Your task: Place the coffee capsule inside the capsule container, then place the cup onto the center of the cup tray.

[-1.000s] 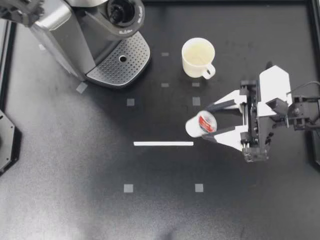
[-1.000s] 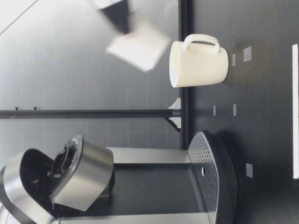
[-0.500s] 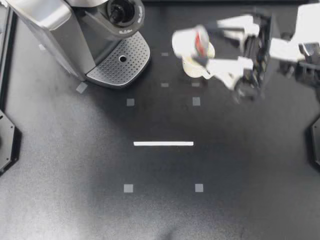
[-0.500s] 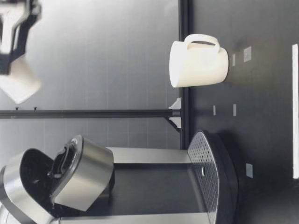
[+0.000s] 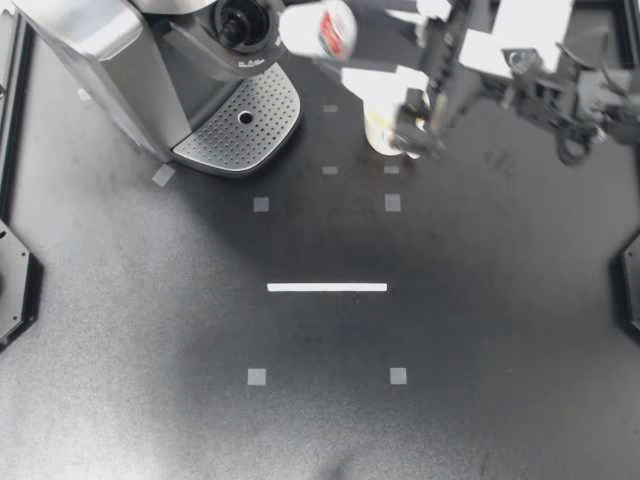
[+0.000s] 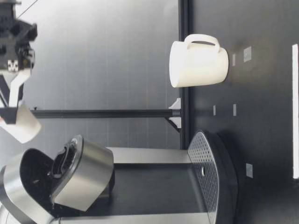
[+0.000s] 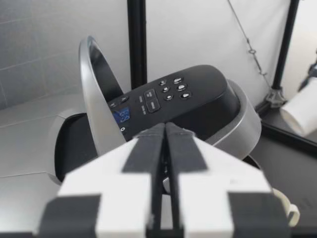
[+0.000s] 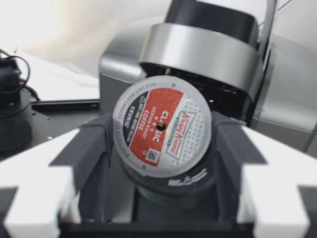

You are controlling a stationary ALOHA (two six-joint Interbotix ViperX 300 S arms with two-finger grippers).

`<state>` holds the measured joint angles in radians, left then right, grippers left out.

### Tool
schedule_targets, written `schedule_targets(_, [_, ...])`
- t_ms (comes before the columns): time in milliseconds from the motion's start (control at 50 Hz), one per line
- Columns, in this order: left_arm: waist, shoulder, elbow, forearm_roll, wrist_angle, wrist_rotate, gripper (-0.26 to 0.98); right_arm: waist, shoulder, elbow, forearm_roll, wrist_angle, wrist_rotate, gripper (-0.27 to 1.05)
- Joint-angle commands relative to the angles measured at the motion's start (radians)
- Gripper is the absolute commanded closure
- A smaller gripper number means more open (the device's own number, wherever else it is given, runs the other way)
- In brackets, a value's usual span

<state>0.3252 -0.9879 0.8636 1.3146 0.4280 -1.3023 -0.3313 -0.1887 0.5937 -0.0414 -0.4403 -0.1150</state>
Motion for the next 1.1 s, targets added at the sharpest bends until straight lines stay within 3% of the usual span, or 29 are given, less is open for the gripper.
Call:
schedule_targets(0, [0.003,0.005,-0.012,0.005,-0.002,-0.002,0.67,-0.015,0.008,-0.048,0.002,0.005,-0.002,0.28])
schedule_targets(460, [0.002,0.005,-0.012,0.005,-0.002,-0.002,0.67,-0.015,0.112,-0.169,-0.003,0.074,-0.005,0.28])
schedule_targets(1080, [0.002,0.005,-0.009,0.005,-0.002,-0.002,0.67,-0.015,0.146,-0.198,-0.003,0.126,-0.017,0.28])
